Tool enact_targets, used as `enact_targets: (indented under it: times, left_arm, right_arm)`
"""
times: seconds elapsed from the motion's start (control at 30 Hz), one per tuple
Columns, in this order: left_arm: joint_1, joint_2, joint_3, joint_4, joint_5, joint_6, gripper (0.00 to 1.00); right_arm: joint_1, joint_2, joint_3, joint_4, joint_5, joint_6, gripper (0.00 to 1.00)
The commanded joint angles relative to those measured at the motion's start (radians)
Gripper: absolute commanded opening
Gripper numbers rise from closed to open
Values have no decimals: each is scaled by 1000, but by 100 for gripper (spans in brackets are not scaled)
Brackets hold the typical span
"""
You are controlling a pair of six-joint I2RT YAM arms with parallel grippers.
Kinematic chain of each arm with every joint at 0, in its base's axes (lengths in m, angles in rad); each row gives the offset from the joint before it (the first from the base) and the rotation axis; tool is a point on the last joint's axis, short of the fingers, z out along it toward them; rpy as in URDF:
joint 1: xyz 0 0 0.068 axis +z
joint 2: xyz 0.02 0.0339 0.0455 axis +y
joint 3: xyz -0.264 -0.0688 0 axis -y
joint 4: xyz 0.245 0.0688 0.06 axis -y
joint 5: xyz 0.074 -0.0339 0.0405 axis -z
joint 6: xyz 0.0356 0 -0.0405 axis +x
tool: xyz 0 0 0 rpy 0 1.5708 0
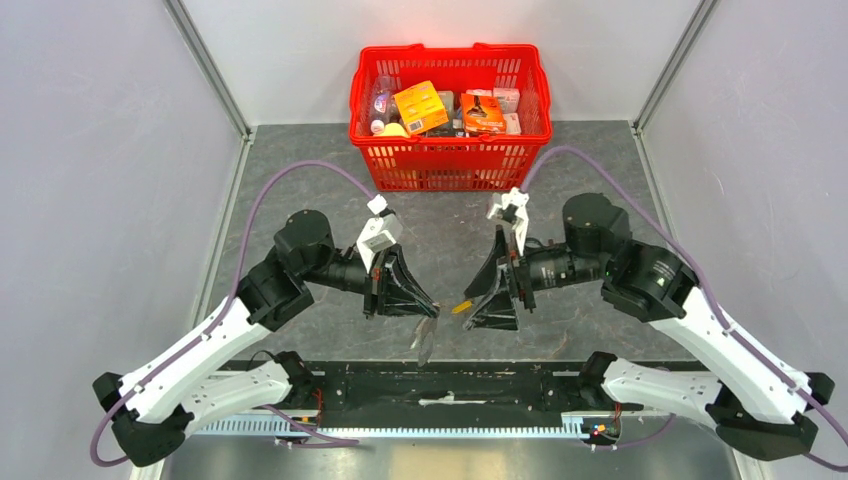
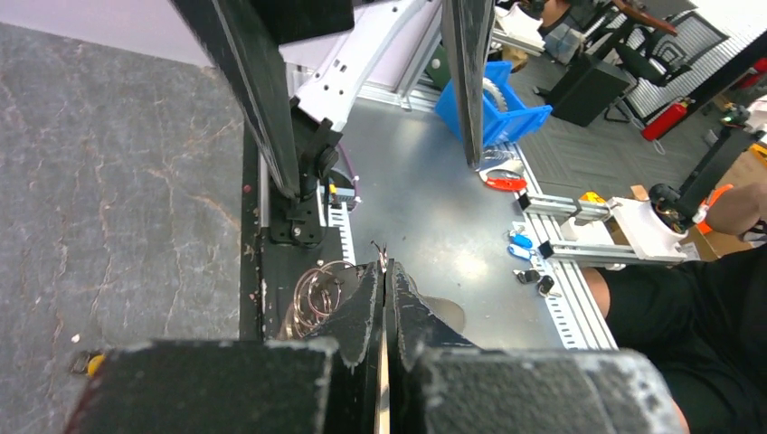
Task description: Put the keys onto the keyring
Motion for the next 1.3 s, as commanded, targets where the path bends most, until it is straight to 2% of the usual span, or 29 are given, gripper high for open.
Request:
enact_targets:
  times: [0.0, 0.1, 0.37, 0.77, 1.27]
  left_arm:
    - [-5, -7, -8, 171, 85, -99, 2]
    - [-5, -5, -21, 227, 109, -127, 2]
    - [-5, -10, -33, 257, 150, -146, 2]
    - [-5, 25, -34, 370, 188, -211, 2]
    - [-5, 31, -40, 381, 175, -222, 2]
  right_arm:
    - [96, 31, 51, 57, 59, -30, 82]
    - [138, 51, 87, 38, 102, -58, 80]
    - [182, 69, 167, -20, 191, -105, 69]
    - [234, 119, 231, -38, 224, -115, 55]
    - [307, 160, 258, -33, 253, -114, 42]
